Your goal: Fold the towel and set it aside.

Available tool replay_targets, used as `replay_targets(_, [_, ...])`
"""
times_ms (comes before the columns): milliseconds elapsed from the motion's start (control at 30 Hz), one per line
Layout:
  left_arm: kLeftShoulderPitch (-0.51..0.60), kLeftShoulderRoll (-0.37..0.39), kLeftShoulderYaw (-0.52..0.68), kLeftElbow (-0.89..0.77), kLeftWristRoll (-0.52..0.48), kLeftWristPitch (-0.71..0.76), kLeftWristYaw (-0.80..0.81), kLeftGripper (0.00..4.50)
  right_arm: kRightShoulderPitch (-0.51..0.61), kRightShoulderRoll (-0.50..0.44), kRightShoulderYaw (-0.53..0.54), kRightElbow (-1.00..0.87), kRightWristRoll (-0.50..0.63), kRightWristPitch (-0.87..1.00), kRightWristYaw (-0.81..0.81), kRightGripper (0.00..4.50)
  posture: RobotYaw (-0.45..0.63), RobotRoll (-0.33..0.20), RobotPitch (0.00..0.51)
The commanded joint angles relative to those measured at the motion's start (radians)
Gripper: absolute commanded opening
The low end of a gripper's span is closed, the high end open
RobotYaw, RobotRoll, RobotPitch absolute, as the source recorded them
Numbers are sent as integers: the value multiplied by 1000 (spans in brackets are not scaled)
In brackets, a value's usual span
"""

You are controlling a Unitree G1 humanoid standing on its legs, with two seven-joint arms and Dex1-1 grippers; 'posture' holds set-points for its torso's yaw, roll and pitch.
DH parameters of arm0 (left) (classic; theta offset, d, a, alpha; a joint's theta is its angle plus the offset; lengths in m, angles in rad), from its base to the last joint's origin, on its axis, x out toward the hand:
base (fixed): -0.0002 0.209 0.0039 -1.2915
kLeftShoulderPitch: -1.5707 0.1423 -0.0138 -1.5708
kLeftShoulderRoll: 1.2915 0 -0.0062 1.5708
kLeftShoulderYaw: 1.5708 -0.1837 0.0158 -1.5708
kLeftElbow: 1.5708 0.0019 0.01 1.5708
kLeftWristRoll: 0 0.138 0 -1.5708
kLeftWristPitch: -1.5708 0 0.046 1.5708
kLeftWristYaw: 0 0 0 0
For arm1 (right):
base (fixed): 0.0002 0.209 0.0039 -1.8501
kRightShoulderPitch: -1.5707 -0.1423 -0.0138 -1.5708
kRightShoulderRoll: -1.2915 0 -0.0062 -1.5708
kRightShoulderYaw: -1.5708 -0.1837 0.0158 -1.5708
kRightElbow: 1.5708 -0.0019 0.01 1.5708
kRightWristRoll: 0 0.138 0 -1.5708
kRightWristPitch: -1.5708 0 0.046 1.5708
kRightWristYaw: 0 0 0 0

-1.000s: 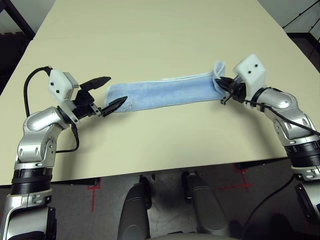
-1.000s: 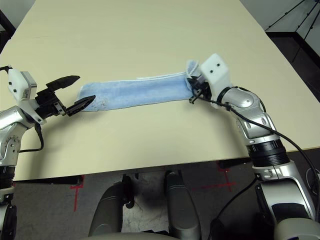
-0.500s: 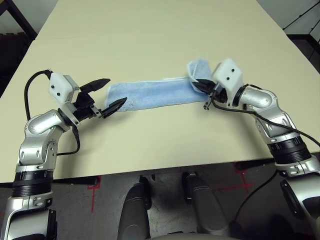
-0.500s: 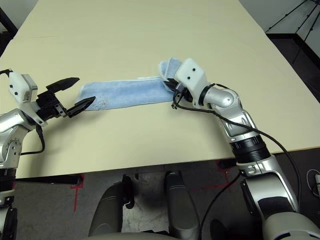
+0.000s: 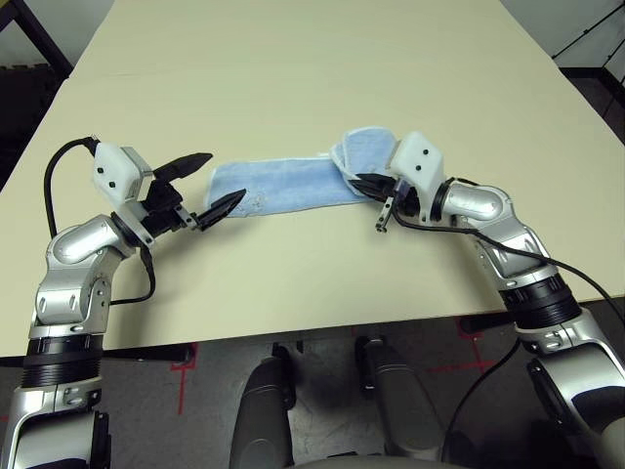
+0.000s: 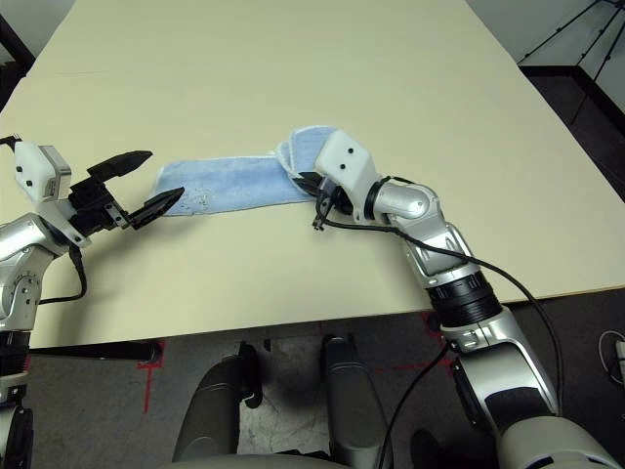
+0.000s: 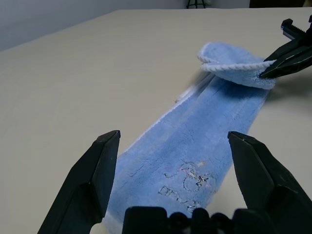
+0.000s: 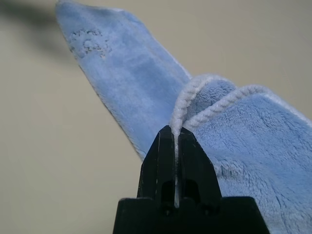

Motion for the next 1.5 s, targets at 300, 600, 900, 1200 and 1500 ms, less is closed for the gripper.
replay_targets(300, [21,12,6,-25,6,10,2,4500,5,20,-6,24,8,41,9,2001,-138,0,226])
replay_targets(600, [-9,8,-6,0,11,5,-6,4500,4,8,-43,-72,116,151,68,4478,-156,0,225])
replay_targets(900, [-20,6,-11,11,13,2,-9,4500,-141,41,-144,105,91,94,-95,4478,-159,0,221])
replay_targets(1200, [-8,10,-6,-6,9,7,-4,4500,-222,68,-122,369,-10,-13,-207,4478,-139,0,218])
replay_targets(1500, [0,19,1,-18,6,18,-3,4500,-162,77,-89,350,-7,48,-133,4478,-137,0,220])
